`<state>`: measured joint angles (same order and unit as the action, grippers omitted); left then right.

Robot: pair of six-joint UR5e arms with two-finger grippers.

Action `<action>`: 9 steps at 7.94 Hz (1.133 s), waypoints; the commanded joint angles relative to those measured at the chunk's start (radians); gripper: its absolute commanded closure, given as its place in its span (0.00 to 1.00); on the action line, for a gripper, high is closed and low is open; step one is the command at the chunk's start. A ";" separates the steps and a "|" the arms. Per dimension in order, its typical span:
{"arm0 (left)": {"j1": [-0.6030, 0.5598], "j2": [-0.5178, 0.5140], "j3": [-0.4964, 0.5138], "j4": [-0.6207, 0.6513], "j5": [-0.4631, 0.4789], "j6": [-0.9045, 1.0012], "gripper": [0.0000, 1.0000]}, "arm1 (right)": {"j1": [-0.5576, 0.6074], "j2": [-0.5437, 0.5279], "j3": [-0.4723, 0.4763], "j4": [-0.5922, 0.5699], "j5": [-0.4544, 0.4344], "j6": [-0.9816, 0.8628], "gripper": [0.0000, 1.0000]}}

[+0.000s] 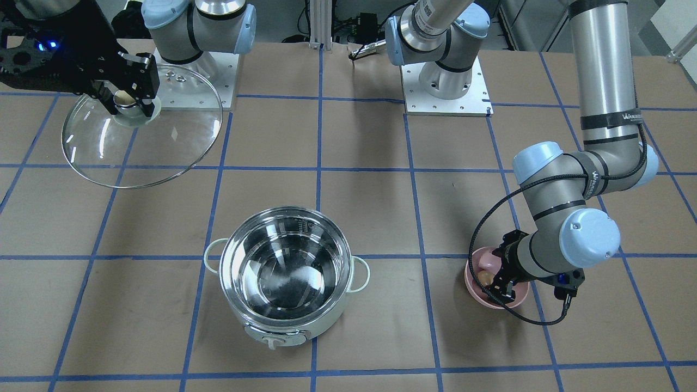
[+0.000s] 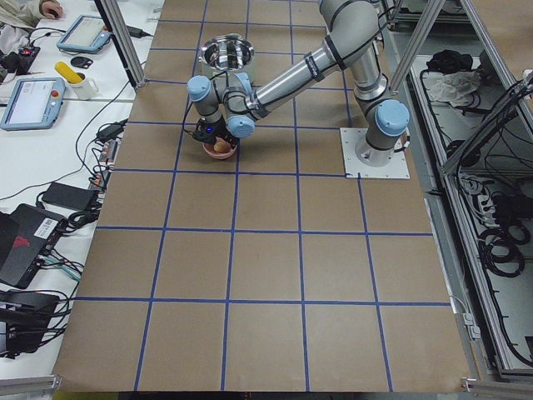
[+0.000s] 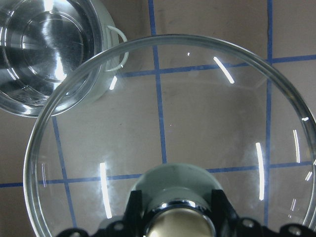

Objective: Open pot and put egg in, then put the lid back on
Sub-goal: 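Close the left gripper around the egg in the pink bowl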

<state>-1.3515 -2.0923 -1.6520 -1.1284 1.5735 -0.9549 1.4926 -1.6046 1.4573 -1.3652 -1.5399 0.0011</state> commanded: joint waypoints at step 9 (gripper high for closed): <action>0.000 0.000 -0.005 0.025 -0.001 0.007 0.55 | 0.000 0.000 0.000 -0.003 0.004 0.002 0.61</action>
<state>-1.3515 -2.0969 -1.6559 -1.1021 1.5732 -0.9494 1.4926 -1.6045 1.4573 -1.3681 -1.5357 0.0029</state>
